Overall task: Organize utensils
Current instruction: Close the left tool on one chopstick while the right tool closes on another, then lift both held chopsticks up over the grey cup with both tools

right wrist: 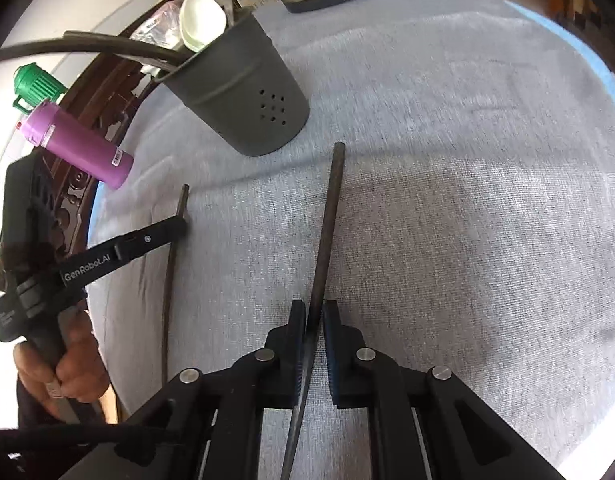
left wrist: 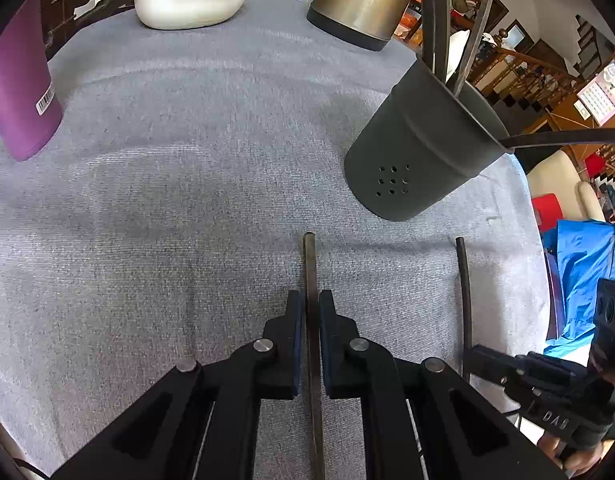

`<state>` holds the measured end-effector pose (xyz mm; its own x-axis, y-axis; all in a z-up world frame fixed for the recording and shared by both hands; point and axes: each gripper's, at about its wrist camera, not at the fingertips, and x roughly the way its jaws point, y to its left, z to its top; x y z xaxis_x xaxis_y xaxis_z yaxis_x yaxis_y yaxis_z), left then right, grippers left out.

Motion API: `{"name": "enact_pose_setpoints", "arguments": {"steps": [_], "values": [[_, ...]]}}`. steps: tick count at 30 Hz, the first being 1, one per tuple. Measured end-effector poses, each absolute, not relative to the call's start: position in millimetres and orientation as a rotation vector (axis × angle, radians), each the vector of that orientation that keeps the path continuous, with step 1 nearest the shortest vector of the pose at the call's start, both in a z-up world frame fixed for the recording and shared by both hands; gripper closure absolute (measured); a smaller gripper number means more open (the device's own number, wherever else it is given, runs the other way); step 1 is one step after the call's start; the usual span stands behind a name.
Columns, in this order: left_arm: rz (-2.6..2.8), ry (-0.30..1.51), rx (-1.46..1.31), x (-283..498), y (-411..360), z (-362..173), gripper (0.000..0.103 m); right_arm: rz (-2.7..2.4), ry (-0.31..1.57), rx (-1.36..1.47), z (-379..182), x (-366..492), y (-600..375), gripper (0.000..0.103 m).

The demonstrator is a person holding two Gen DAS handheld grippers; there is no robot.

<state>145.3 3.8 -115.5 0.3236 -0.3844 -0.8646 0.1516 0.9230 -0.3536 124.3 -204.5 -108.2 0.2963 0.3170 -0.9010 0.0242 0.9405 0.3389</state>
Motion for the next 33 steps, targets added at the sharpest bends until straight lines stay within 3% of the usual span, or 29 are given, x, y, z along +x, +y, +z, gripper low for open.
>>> {"name": "enact_pose_setpoints", "arguments": {"steps": [17,20,21,33], "values": [[-0.378,1.198,-0.208,181.0,0.3,-114.1,0.094,0.046,1.246,0.317,-108.0,182.6,-203.6,0.086],[-0.38,1.195,-0.212,185.4,-1.7,-112.7,0.094,0.042,1.249,0.273,-107.0,186.8,-197.1,0.089],[-0.379,1.193,-0.211,187.7,-1.6,-112.9,0.094,0.04,1.248,0.25,-107.0,189.4,-191.0,0.094],[-0.354,1.119,-0.218,171.7,9.2,-91.1,0.096,0.129,1.092,0.3,-70.7,158.1,-195.3,0.096]]}}
